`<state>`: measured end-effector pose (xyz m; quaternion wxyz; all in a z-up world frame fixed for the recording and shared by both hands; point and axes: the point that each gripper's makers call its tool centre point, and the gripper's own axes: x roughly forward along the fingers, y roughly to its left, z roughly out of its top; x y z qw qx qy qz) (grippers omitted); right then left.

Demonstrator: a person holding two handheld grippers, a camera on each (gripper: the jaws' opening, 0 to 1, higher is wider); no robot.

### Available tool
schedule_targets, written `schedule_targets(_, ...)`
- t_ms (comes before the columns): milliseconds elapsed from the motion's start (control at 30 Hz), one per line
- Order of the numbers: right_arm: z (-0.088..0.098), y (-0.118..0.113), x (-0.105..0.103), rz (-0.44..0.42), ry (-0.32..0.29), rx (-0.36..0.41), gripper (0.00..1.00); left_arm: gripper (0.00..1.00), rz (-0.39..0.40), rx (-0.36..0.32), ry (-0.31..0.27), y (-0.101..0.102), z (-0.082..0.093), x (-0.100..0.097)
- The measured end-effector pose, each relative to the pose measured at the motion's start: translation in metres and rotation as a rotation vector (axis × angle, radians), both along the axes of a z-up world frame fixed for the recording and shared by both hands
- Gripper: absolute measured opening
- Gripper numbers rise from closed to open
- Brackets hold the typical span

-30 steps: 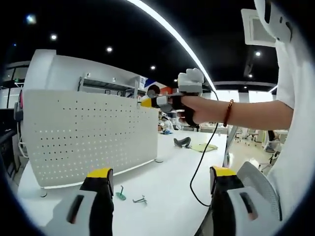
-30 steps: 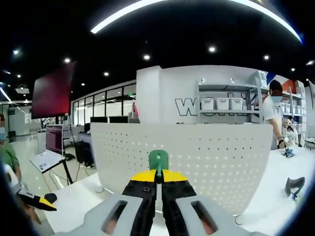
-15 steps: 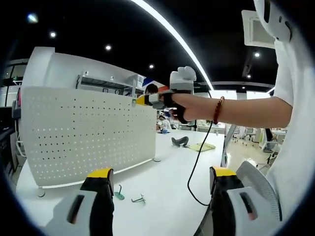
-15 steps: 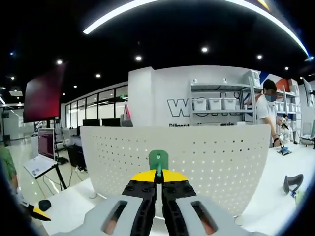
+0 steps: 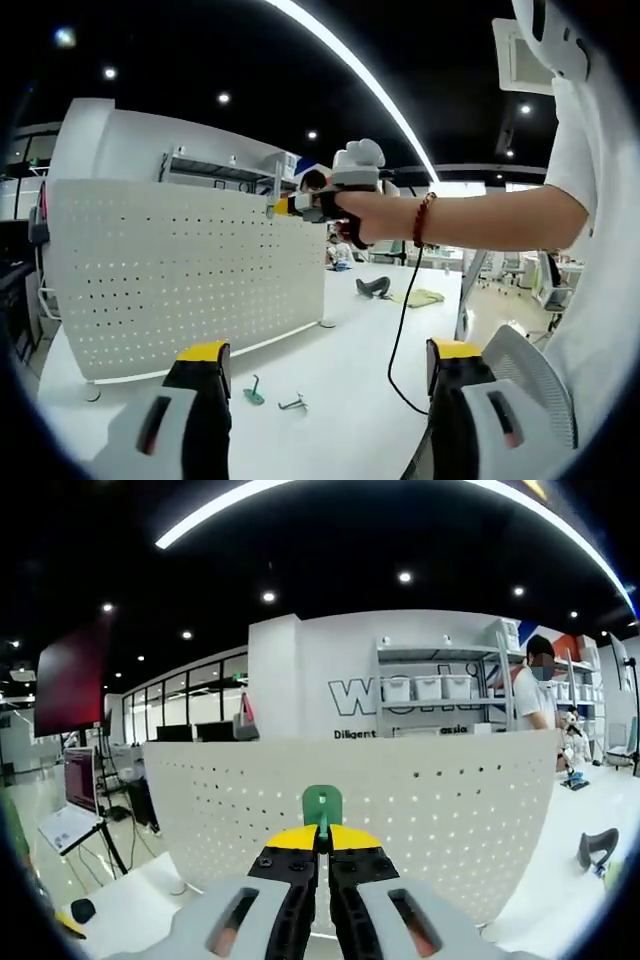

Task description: Insert the hook assembly into the mounting plate slot until the hook locks in place.

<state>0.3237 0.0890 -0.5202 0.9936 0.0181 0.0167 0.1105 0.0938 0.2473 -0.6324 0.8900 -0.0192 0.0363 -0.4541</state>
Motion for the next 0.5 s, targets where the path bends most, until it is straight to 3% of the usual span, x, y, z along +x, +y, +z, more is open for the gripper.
schedule_targets(233, 0.005, 0.001, 0.014, -0.017, -0.007, 0.009, 0.01, 0.83, 0.009, -0.007, 0.003, 0.004, -0.001, 0.002)
schedule_targets(500, -0.001, -0.001, 0.027, -0.038, 0.007, 0.031, 0.01, 0.82, 0.014, -0.002, 0.015, 0.007, -0.005, 0.008)
